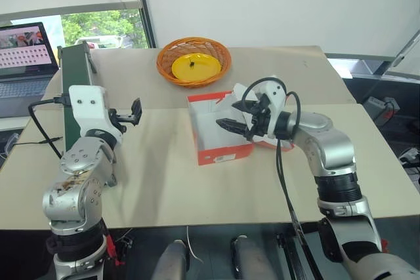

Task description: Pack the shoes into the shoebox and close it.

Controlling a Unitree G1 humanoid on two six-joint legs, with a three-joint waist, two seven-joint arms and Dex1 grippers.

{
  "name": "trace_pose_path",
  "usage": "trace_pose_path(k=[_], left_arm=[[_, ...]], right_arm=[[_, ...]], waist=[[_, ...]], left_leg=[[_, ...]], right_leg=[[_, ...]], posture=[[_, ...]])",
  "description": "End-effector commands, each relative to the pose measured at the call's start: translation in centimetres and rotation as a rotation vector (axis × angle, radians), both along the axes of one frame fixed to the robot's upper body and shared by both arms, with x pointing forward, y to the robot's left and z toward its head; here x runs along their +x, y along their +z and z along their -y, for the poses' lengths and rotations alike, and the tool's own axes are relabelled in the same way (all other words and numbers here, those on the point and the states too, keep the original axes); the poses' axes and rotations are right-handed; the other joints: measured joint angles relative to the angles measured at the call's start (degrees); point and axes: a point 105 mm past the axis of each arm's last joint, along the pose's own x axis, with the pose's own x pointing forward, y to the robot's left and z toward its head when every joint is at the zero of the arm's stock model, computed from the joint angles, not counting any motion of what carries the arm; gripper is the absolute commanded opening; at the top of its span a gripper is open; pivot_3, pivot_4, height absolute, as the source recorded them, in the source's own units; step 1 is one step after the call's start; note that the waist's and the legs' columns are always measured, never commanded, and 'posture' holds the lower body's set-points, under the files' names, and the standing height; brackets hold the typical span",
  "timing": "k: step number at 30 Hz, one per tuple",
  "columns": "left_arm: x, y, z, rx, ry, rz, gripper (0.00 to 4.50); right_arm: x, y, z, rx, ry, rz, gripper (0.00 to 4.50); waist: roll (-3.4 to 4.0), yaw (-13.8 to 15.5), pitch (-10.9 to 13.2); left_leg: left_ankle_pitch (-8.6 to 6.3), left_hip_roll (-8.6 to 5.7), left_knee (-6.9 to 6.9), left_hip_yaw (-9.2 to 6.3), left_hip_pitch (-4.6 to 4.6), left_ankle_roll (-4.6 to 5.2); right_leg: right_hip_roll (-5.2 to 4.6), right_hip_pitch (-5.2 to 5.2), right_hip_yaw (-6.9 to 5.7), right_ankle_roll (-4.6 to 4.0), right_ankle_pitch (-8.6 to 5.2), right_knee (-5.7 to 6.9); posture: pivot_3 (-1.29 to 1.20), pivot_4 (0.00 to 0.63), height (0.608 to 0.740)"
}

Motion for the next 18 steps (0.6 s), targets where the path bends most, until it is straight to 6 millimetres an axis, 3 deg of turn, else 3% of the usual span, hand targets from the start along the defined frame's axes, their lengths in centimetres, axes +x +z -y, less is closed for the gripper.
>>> trace_pose_path(k=[1,6,12,18], left_arm=[[-0.2,1.0,0.3,0.053,-0.036,0.038,4.5],[-0.6,0.5,0.9,0.087,-0.153,-0.009,4.5],[-1.4,0.8,-2.6,0.106,-0.077,-0.025,4.5],[-1.4,0.7,-3.2,0.117,-0.027,-0.028,4.5]], right_arm=[[0.0,0.8,0.7,-0.031,-0.007,0.051,4.47],[0.0,0.3,1.8,-0.069,-0.009,0.035,4.47],[-0.1,1.3,2.5,-0.044,0.004,0.055,4.47],[-0.1,1.0,2.1,-0.022,-0.001,0.041,4.47]], waist=[[0.0,0.0,0.0],[0.0,0.08,0.0],[0.0,-0.21,0.01],[0.0,0.09,0.0]], left_leg=[[0.0,0.0,0.0,0.0,0.0,0.0],[0.0,-0.01,0.0,0.0,-0.01,0.0],[0.0,0.06,-0.04,0.03,0.0,0.0],[0.0,0.04,0.0,0.03,0.01,0.0]], right_leg=[[0.0,0.0,0.0,0.0,0.0,0.0],[-0.01,0.02,0.0,0.0,0.0,-0.05],[0.04,-0.01,0.0,0.0,-0.01,-0.05],[0.01,0.06,-0.01,0.01,-0.01,-0.07]], posture=[[0.0,0.15,0.739],[0.0,0.15,0.739],[0.0,0.15,0.739],[0.0,0.15,0.739]])
